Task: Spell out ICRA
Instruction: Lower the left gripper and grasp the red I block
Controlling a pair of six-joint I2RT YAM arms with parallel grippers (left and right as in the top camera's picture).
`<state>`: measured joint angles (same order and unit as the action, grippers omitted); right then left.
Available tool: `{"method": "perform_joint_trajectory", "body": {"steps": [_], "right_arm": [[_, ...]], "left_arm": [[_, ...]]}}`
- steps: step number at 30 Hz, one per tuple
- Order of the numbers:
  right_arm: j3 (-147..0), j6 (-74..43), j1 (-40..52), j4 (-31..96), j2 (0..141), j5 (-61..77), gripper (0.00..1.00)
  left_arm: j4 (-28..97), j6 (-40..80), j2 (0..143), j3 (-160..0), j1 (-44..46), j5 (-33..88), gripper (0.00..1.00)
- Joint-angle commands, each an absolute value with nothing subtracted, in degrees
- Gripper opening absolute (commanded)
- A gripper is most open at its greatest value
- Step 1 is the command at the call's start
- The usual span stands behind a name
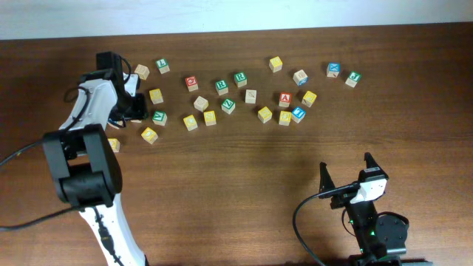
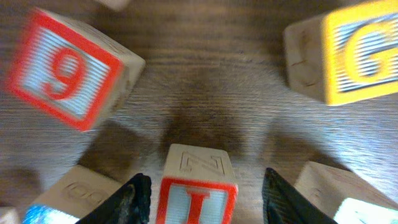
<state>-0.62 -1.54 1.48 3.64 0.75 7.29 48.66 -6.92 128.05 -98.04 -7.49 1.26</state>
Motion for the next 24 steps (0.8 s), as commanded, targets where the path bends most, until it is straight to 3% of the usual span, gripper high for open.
{"method": "perform_joint_trajectory", "body": {"steps": [1,6,9,18,21,24], "right_arm": [[-0.32,-2.2,1.52,4.03,0.47,6.85,0.98],[-0.32,-2.2,1.52,4.03,0.47,6.85,0.98],[-0.32,-2.2,1.52,4.03,0.47,6.85,0.98],[-0.32,-2.2,1.52,4.03,0.47,6.85,0.98],[-0.32,-2.2,1.52,4.03,0.47,6.85,0.98],[-0.32,-2.2,1.52,4.03,0.47,6.85,0.98]], "left_arm": [[48.45,-7.84,130.39,-97.41,-7.68,1.1,0.45],[48.64,-7.79,130.39,-99.24,-7.68,1.13,0.46],[49.56,-6.74,130.39,-101.82,-7.68,1.83,0.37],[51.75,-6.79,130.39,-102.17,-7.68,1.93,0.36],[51.83,-6.79,130.39,-102.17,-7.68,1.69,0.29],[51.66,-6.76,130.39,-102.17,-7.68,1.72,0.28]]}}
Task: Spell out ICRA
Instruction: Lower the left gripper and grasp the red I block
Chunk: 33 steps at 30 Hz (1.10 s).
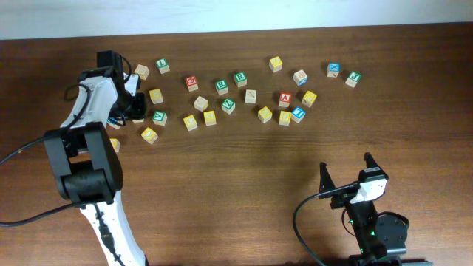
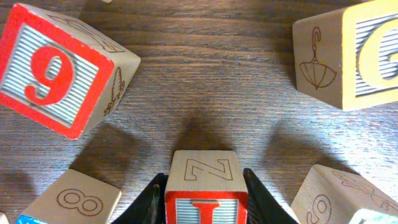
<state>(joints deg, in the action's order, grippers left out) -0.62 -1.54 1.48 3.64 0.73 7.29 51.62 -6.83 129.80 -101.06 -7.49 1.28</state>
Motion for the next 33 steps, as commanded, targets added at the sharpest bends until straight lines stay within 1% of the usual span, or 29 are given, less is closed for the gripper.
{"method": "perform_joint_trajectory", "body": {"steps": [1,4,5,6,8,10,11,13,15,24,26,29,33], "right_arm": [[-0.32,-2.2,1.52,4.03,0.47,6.85,0.98],[-0.32,-2.2,1.52,4.03,0.47,6.85,0.98],[-0.32,-2.2,1.52,4.03,0.47,6.85,0.98],[-0.32,-2.2,1.52,4.03,0.47,6.85,0.98],[-0.32,-2.2,1.52,4.03,0.47,6.85,0.98],[-0.32,-2.2,1.52,4.03,0.47,6.85,0.98],[-0.32,-2.2,1.52,4.03,0.47,6.85,0.98],[-0.32,-2.2,1.52,4.03,0.47,6.85,0.98],[-0.32,-2.2,1.52,4.03,0.47,6.85,0.98],[-0.32,-2.2,1.52,4.03,0.47,6.85,0.98],[-0.32,-2.2,1.52,4.03,0.47,6.85,0.98],[-0.32,-2.2,1.52,4.03,0.47,6.85,0.98],[-0.32,-2.2,1.52,4.03,0.47,6.85,0.98]], "left_arm": [[51.66,-6.76,130.39,-102.17,-7.68,1.74,0.29],[51.64,-6.76,130.39,-102.17,-7.68,1.72,0.31],[51.53,-6.76,130.39,-102.17,-7.68,1.74,0.35],[51.46,-6.74,130.39,-102.17,-7.68,1.76,0.41],[51.44,-6.74,130.39,-102.17,-7.73,1.74,0.42],[51.42,-6.74,130.39,-102.17,-7.73,1.76,0.46],[51.33,-6.74,130.39,-102.17,-7.64,1.78,0.45],[51.2,-6.68,130.39,-102.17,-7.57,1.98,0.37],[51.13,-3.14,130.39,-102.17,-7.81,1.93,0.31],[51.03,-2.37,130.39,-102.17,-7.94,1.96,0.31],[51.0,-2.37,130.39,-102.17,-7.94,1.96,0.33],[51.11,-2.37,130.39,-102.17,-7.94,1.96,0.24],[51.9,-2.35,130.39,-102.56,-7.94,1.96,0.22]]}}
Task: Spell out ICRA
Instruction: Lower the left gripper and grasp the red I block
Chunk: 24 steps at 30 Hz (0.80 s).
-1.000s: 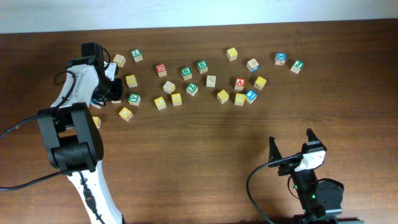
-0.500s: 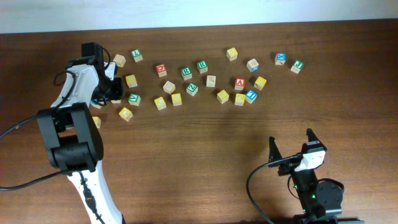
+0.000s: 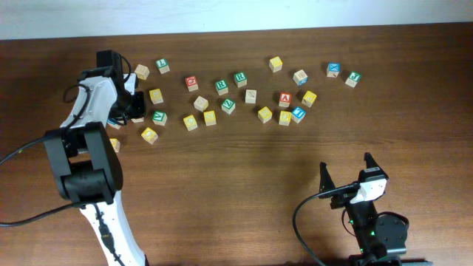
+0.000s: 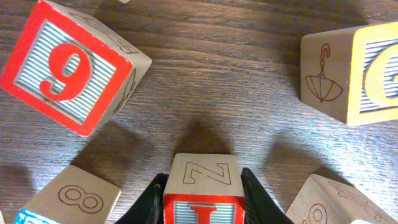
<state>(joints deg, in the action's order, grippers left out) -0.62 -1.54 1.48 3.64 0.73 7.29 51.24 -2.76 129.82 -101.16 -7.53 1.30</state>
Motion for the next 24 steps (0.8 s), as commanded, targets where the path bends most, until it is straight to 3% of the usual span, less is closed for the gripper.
{"method": "perform_joint_trajectory", "body": {"steps": [1,8,14,24], "right_arm": [[-0.32,-2.2,1.52,4.03,0.47,6.85,0.98],[-0.32,-2.2,1.52,4.03,0.47,6.85,0.98],[-0.32,-2.2,1.52,4.03,0.47,6.85,0.98],[-0.32,-2.2,1.52,4.03,0.47,6.85,0.98]], "left_arm": [[52.31,-2.33,130.37,-102.87,-7.94,1.96,0.22],[65.01,-2.09,130.21,-111.83,-7.94,3.6,0.2],[77.12,-2.17,130.17,-114.58,-7.92,24.84,0.18],[92.58,-6.33,129.51,-114.85,-7.33,30.61,0.15]]}}
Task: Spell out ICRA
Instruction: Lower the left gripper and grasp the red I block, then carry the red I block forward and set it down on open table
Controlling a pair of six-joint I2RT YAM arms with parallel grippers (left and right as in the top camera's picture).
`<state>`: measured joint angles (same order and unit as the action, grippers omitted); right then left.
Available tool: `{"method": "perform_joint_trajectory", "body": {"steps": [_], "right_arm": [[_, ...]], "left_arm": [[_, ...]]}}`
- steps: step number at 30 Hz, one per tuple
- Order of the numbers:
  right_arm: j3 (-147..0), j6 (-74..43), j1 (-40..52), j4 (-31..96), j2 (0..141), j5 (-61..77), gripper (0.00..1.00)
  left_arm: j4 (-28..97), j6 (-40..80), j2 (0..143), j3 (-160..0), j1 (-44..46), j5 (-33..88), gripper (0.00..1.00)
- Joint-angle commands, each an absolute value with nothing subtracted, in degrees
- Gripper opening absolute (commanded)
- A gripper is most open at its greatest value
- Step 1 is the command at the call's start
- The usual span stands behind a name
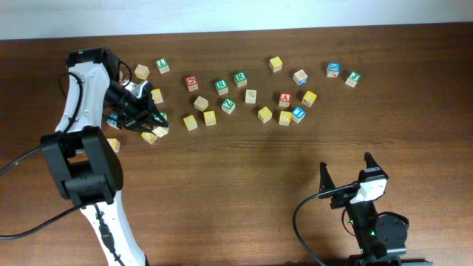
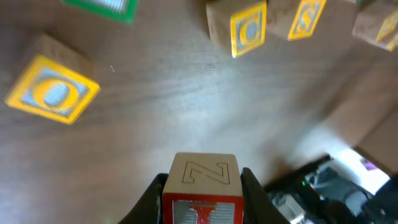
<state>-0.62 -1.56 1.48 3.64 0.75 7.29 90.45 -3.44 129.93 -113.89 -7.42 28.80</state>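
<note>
My left gripper (image 2: pixel 202 194) is shut on a wooden block (image 2: pixel 200 173) with a red I on its front face and a Z engraved on top. The block hangs above bare wood. In the overhead view the left gripper (image 1: pixel 152 120) sits at the left end of the scattered blocks. A yellow O block (image 2: pixel 53 91) lies to the left and a yellow C block (image 2: pixel 247 28) farther ahead. A red A block (image 1: pixel 284 98) and a green R block (image 1: pixel 222 86) lie in the row. My right gripper (image 1: pixel 346 176) stands open at the front right.
Several more letter and number blocks are strewn across the far half of the table (image 1: pixel 236 170), from a green one (image 1: pixel 161 66) at the left to another green one (image 1: pixel 353 77) at the right. A yellow S block (image 2: pixel 306 15) lies beside the C.
My left gripper, still shut on the I block, has left the spot between the 9 and G blocks. It now holds the block off the table near the yellow O block.
First my left gripper's fingers stood open on either side of the I block on the table. Then they were shut on it, and stayed so with the block still among its neighbours. Now the block is held up and away from them. The right arm stayed put.
</note>
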Motion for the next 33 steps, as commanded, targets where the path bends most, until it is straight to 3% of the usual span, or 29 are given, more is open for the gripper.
{"method": "perform_joint_trajectory", "body": {"steps": [1,9,14,24,33], "right_arm": [[-0.32,-2.2,1.52,4.03,0.47,6.85,0.98],[-0.32,-2.2,1.52,4.03,0.47,6.85,0.98],[-0.32,-2.2,1.52,4.03,0.47,6.85,0.98],[-0.32,-2.2,1.52,4.03,0.47,6.85,0.98],[-0.32,-2.2,1.52,4.03,0.47,6.85,0.98]], "left_arm": [[93.91,-6.98,129.19,-114.87,-7.49,30.68,0.15],[96.77,-8.25,115.92,-113.54,-7.75,30.65,0.15],[96.09,-8.27,103.94,-100.75,-5.3,30.7,0.16],[60.01,7.55,103.18,-74.87,3.46,29.91,0.15],[46.68,16.16,103.28,-66.04,15.66,5.61,0.14]]}}
